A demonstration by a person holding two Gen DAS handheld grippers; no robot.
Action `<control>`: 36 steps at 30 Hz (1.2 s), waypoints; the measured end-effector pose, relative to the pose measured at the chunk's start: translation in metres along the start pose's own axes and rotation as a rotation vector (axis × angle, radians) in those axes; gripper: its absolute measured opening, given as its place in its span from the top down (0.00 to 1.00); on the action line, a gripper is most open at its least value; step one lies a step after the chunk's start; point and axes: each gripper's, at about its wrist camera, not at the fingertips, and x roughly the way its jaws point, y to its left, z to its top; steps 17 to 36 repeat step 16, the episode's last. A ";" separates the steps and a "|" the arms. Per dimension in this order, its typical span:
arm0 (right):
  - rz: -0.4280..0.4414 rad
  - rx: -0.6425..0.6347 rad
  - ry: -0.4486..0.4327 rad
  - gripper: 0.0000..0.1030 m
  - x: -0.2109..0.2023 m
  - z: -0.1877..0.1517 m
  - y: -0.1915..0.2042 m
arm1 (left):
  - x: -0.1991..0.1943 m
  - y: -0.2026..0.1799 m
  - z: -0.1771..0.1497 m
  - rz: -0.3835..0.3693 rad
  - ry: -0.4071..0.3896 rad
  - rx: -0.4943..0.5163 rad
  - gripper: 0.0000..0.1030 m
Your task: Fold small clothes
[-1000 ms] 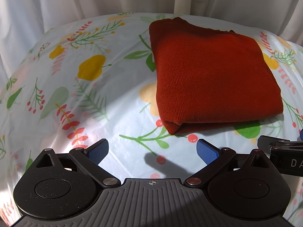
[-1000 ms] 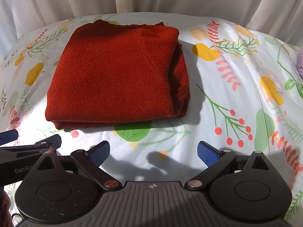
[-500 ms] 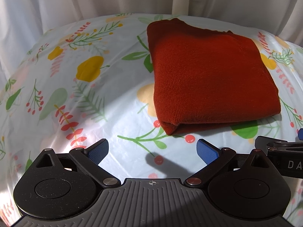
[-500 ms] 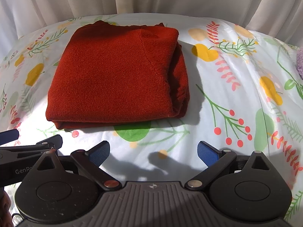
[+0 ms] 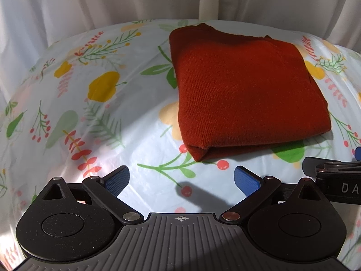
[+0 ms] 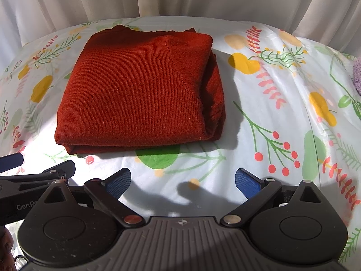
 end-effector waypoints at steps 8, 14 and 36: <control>-0.010 0.002 -0.009 0.04 -0.001 0.000 -0.002 | -0.002 -0.002 0.000 0.022 -0.008 0.015 0.01; -0.014 0.000 -0.009 0.04 -0.001 0.000 -0.002 | -0.001 -0.002 0.001 0.023 -0.001 0.013 0.01; -0.017 0.000 -0.011 0.04 -0.001 0.000 -0.002 | -0.001 -0.002 0.001 0.023 -0.001 0.013 0.01</control>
